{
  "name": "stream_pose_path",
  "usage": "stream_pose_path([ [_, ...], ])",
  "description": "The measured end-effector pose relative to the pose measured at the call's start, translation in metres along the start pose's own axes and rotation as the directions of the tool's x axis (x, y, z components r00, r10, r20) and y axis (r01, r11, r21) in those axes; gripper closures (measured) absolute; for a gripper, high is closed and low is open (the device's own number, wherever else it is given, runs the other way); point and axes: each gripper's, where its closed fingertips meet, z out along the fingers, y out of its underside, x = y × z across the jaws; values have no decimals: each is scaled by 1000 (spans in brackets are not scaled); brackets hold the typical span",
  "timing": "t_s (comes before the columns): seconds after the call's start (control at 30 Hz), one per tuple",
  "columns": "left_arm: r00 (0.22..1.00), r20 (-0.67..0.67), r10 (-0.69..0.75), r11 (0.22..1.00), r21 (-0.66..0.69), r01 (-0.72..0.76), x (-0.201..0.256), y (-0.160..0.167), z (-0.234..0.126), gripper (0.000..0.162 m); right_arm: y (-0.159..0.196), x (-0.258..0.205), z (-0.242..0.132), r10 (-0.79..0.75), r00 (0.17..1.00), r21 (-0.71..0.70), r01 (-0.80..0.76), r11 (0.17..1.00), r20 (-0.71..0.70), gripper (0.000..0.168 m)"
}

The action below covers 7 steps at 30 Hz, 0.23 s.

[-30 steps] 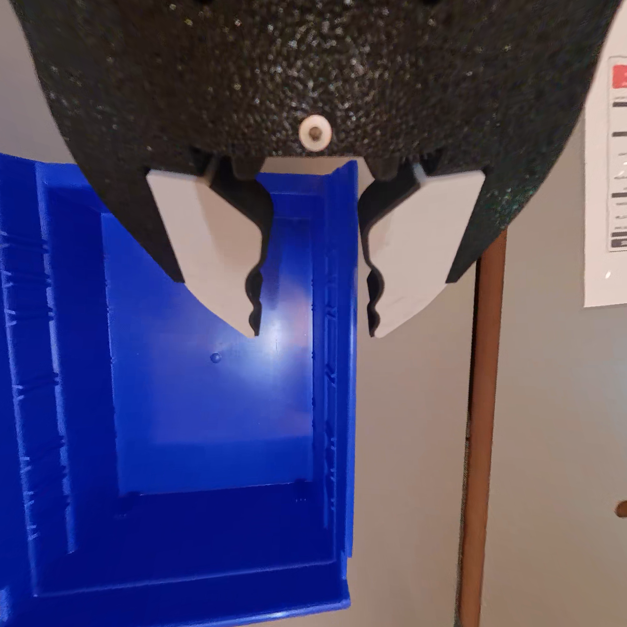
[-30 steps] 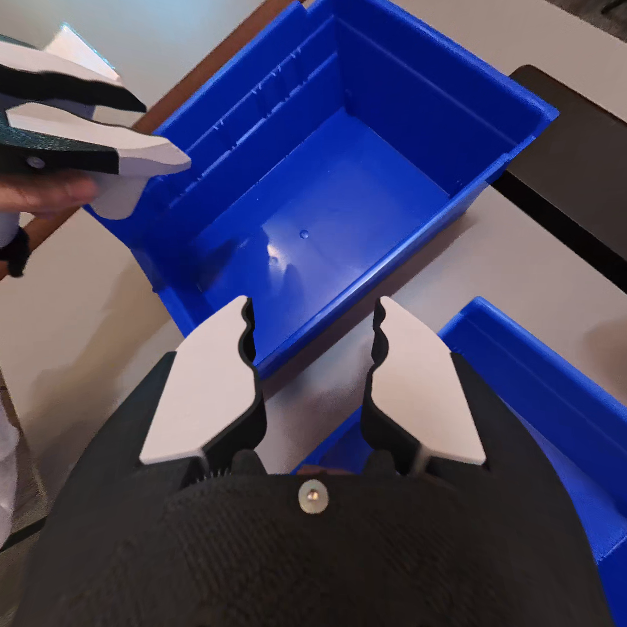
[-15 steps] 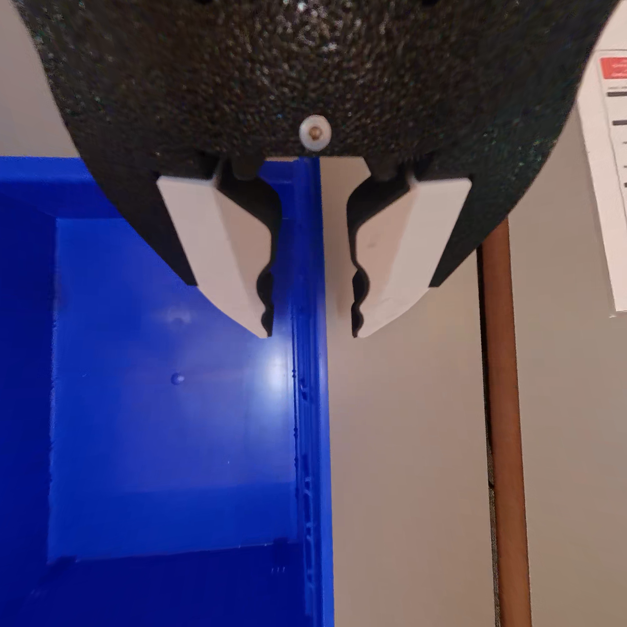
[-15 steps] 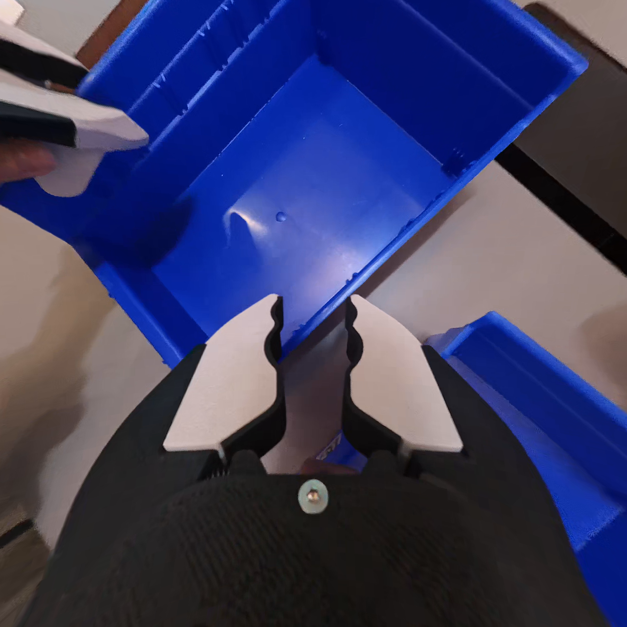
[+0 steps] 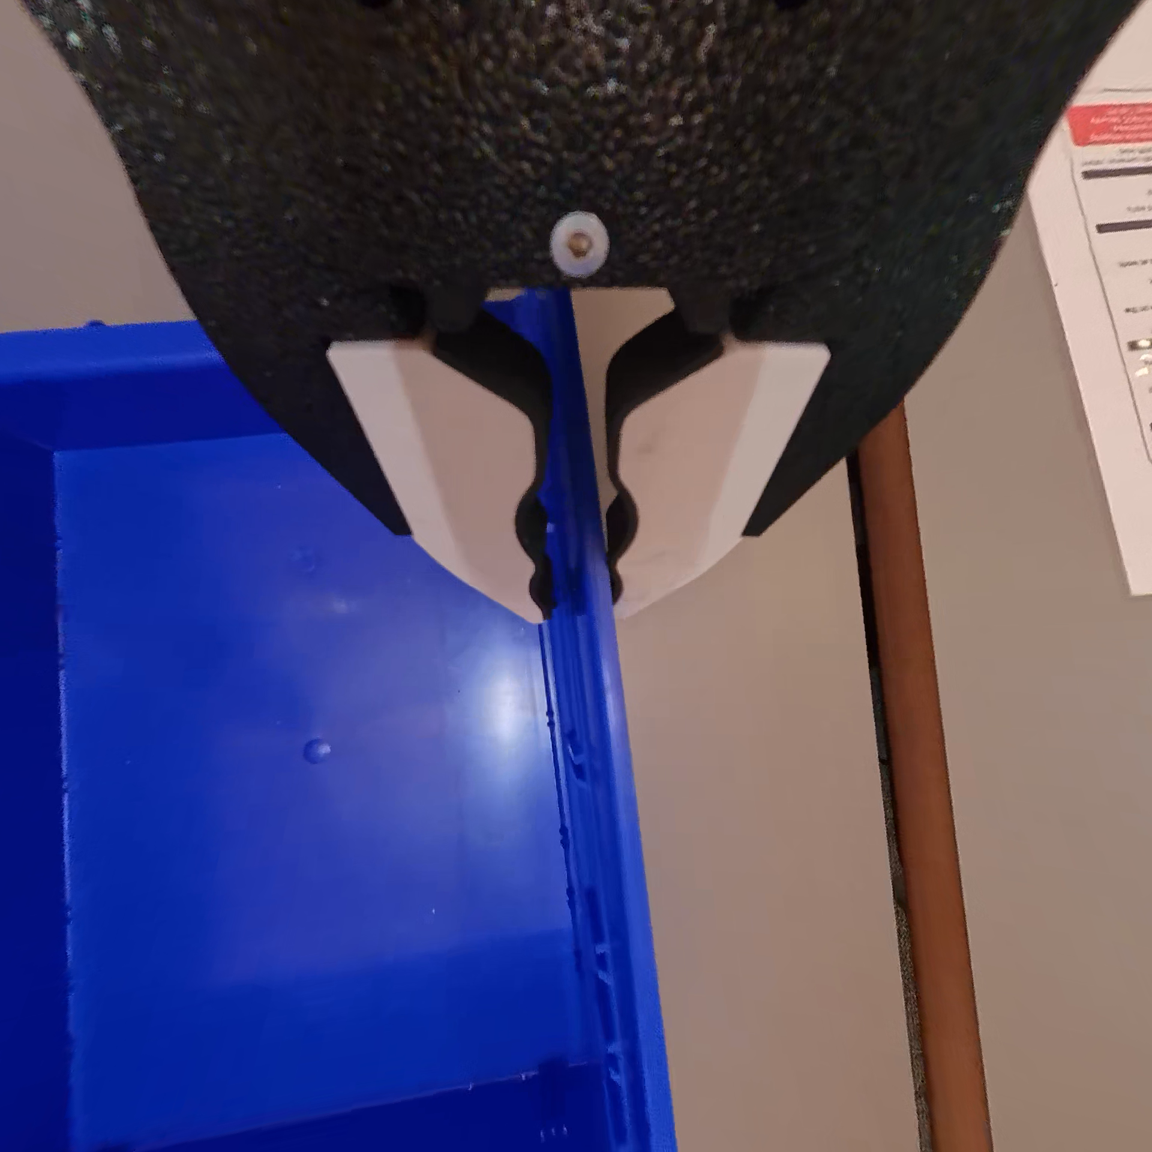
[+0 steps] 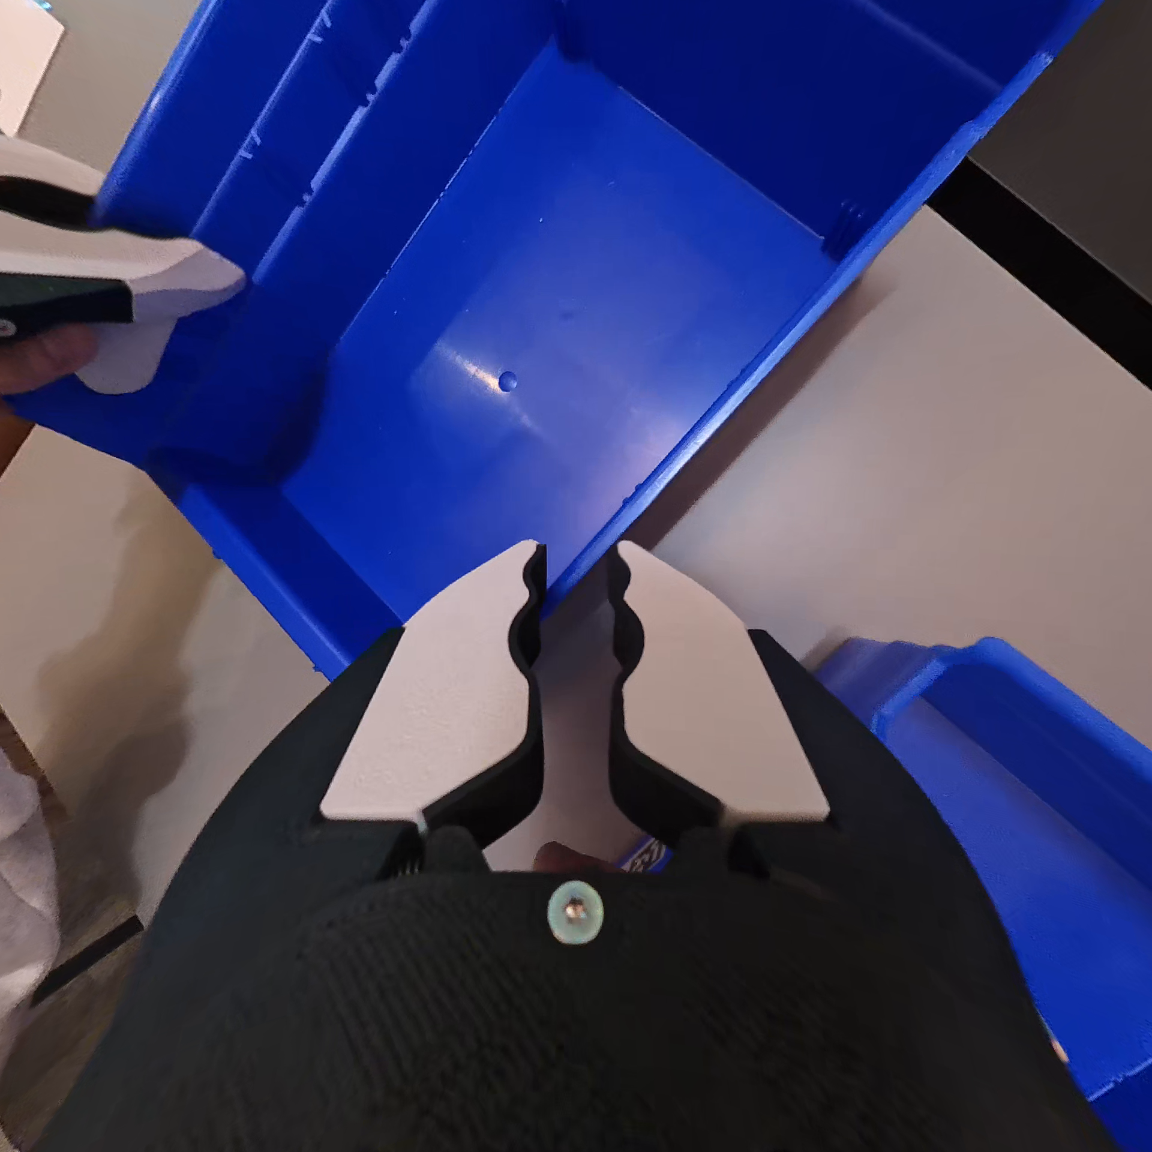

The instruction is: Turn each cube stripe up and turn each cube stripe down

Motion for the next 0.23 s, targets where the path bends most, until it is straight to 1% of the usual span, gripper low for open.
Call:
stream_pose_path([
  [0.03,1000,11,11,1000,-9,-11,-1,2,1,148,0,-1,3,3,1000,-4,-3,1000,2,147],
  [0.1,999,22,25,1000,-14,-25,-2,4,2,148,3,-10,11,30,999,-34,-29,999,42,136],
  [0.13,999,21,28,999,-17,-27,-2,5,2,148,3,-12,13,46,997,-38,-44,998,57,128],
  [0.2,1000,-11,19,1000,-22,-20,0,6,1,150,5,-17,18,25,997,-54,-21,998,67,116],
  [0.23,999,-37,3,1000,-24,-4,2,7,1,153,5,-18,20,17,998,-54,-13,998,60,114],
])
